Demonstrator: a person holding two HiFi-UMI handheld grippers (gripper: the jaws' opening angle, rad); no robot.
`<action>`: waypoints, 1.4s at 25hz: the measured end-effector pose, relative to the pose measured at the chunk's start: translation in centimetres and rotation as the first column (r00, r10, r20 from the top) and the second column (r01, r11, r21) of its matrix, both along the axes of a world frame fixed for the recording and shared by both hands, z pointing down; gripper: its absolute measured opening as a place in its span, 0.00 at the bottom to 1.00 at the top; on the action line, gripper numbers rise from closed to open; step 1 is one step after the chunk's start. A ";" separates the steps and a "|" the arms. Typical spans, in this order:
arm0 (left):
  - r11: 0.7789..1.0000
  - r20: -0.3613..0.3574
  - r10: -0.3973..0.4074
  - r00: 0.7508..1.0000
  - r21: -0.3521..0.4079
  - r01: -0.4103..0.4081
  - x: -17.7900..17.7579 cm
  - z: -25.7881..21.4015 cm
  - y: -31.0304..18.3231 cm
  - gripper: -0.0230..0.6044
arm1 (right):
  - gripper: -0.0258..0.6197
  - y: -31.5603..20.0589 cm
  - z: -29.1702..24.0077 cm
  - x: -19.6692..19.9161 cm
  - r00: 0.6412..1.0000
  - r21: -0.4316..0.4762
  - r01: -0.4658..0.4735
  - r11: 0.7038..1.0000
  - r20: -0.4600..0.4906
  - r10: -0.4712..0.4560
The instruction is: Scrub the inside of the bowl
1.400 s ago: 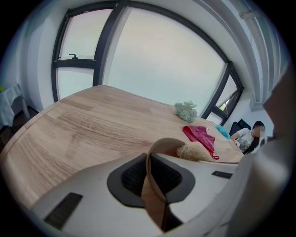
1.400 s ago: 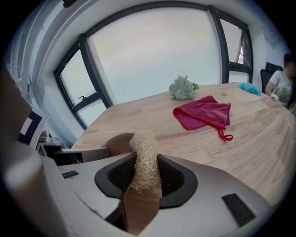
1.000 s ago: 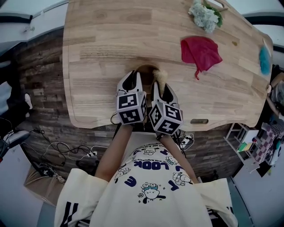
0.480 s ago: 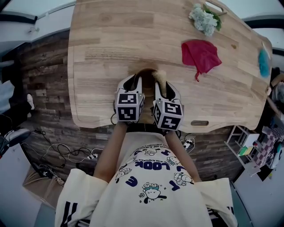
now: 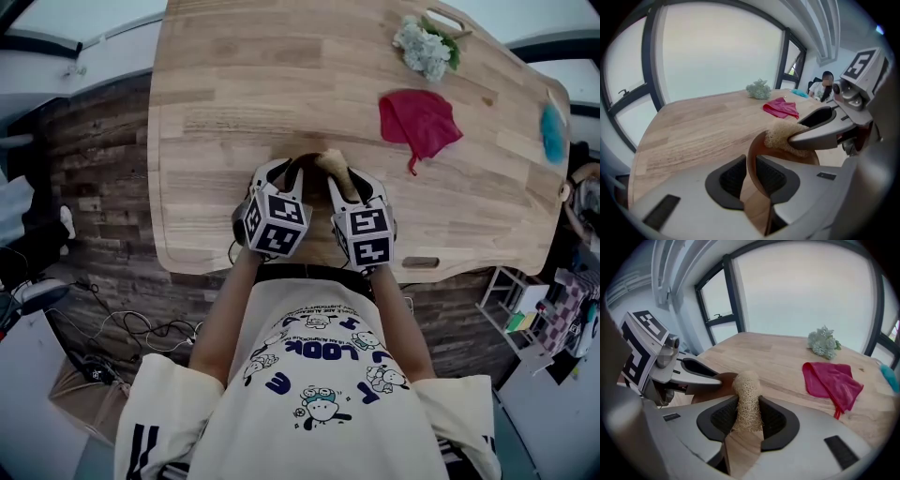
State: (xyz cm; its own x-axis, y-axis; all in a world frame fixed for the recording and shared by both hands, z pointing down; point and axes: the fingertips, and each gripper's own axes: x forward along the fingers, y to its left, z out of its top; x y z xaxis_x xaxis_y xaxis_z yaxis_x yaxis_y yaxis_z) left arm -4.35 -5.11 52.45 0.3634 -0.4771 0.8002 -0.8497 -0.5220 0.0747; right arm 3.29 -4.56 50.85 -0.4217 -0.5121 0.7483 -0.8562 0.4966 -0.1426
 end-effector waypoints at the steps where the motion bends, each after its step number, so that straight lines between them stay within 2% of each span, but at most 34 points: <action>1: 1.000 0.024 0.029 0.999 0.007 -0.029 0.1 0.0 -0.1 0.19 | 0.25 0.0 -0.1 -0.2 0.999 0.006 0.032 0.999 -0.012 -0.032; 4: 0.995 0.080 0.096 0.992 0.021 -0.098 0.4 0.0 -0.3 0.19 | 0.25 -0.2 -0.2 -0.6 0.995 0.015 0.098 0.995 -0.032 -0.098; 6: 0.992 0.092 0.121 0.988 0.027 -0.124 0.6 -0.1 -0.5 0.19 | 0.25 -0.3 -0.2 -0.8 0.992 0.009 0.127 0.992 -0.027 -0.126; 16: 0.990 0.063 0.141 0.988 0.005 -0.142 1.0 0.3 -0.6 0.17 | 0.25 -0.4 0.0 -1.4 0.970 0.015 0.243 0.970 -0.026 -0.242; 18: 0.993 0.034 0.121 0.992 -0.001 -0.121 1.2 0.3 -0.6 0.16 | 0.25 -0.5 0.1 -1.3 0.971 0.013 0.236 0.972 -0.033 -0.236; 23: 0.999 -0.056 0.014 0.998 -0.032 -0.015 0.9 0.3 -0.6 0.15 | 0.25 -0.7 0.3 -1.1 0.984 0.003 0.179 0.984 -0.022 -0.178; 29: 0.998 -0.087 -0.064 0.994 -0.034 0.061 0.6 0.3 -0.6 0.14 | 0.25 -0.7 0.4 -0.8 0.995 -0.023 0.102 0.995 -0.009 -0.102; 35: 0.987 -0.127 -0.161 0.979 -0.046 0.157 0.4 0.4 -0.7 0.14 | 0.25 -0.4 0.7 -0.1 1.000 -0.050 0.001 0.999 0.024 0.000</action>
